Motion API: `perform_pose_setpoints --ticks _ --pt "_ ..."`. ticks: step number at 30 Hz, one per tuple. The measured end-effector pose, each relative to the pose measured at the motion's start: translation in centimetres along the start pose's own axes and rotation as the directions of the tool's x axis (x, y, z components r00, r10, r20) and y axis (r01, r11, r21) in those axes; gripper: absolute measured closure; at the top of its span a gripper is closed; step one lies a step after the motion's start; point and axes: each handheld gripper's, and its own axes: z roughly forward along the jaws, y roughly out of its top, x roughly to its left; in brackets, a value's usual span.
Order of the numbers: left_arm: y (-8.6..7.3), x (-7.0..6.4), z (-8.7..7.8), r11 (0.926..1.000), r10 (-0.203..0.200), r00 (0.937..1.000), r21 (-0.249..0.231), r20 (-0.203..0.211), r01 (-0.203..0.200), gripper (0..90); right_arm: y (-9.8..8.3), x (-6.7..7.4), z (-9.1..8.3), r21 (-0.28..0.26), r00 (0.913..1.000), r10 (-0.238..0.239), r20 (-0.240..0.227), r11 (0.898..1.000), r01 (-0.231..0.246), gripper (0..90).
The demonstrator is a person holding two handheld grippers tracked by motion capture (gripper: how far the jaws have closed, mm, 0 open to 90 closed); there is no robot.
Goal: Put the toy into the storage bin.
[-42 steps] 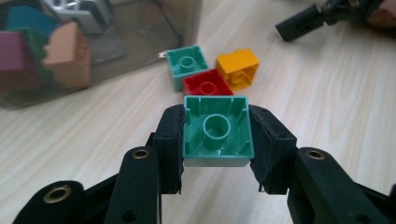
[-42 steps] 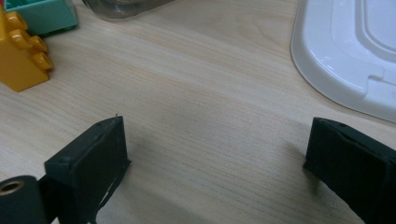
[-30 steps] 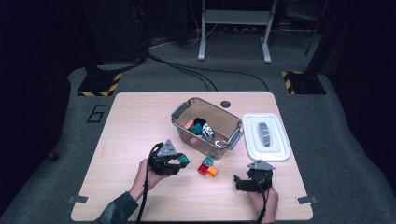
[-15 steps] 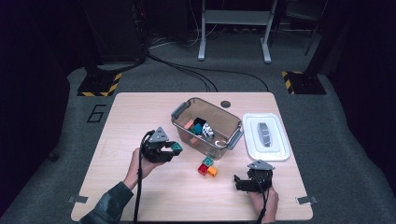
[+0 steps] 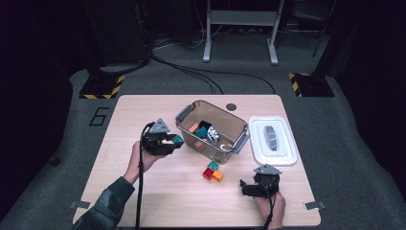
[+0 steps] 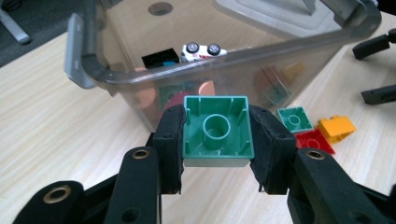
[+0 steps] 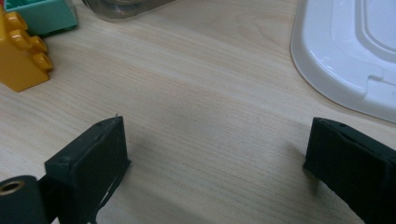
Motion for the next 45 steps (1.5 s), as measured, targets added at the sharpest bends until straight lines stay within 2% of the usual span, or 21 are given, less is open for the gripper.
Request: perform_pose_setpoints --ticks 6,10,14,18,20,25,31,40,45 --pt "1.2 0.9 -0.3 1.0000 0.004 0.9999 -0.004 -0.016 -0.004 59.1 0.0 0.0 0.0 0.000 1.0000 0.000 0.000 1.000 0.000 4.6" --pt "2.3 1.4 -0.6 0.9999 -0.014 0.9997 -0.009 -0.018 0.014 59.1 0.0 0.0 0.0 0.000 1.0000 0.000 0.000 1.000 0.000 4.6" --pt "3.5 2.0 -0.7 0.9997 -0.009 0.9994 -0.022 -0.034 0.009 59.1 0.0 0.0 0.0 0.000 1.0000 0.001 0.000 1.000 -0.001 4.6" --pt "4.5 2.6 -0.6 0.9999 -0.005 0.9992 -0.016 -0.041 0.004 59.1 0.0 0.0 0.0 0.000 1.0000 0.001 0.000 1.000 -0.001 4.6" --pt "4.9 3.0 -0.4 0.9997 -0.022 0.9992 -0.012 -0.035 0.021 59.1 0.0 0.0 0.0 0.000 1.0000 0.003 0.001 1.000 -0.003 4.6" --pt "5.6 3.6 0.1 0.9995 -0.033 0.9981 -0.006 -0.052 0.033 59.1 0.0 0.0 0.0 0.000 1.0000 0.001 0.000 1.000 -0.001 4.6" --pt "6.3 3.6 1.1 0.9993 -0.031 0.9982 0.019 -0.051 0.032 59.0 0.0 0.0 0.0 0.000 1.0000 0.002 0.000 1.000 -0.002 4.6" --pt "6.8 3.1 3.7 0.9966 -0.036 0.9986 0.073 -0.037 0.039 59.0 0.0 0.0 0.0 -0.001 1.0000 0.002 0.000 1.000 -0.002 4.6" --pt "6.7 3.1 4.8 0.9933 -0.059 0.9974 0.097 -0.042 0.063 59.0 0.0 0.0 0.0 0.000 1.0000 0.002 0.000 1.000 -0.002 4.6"
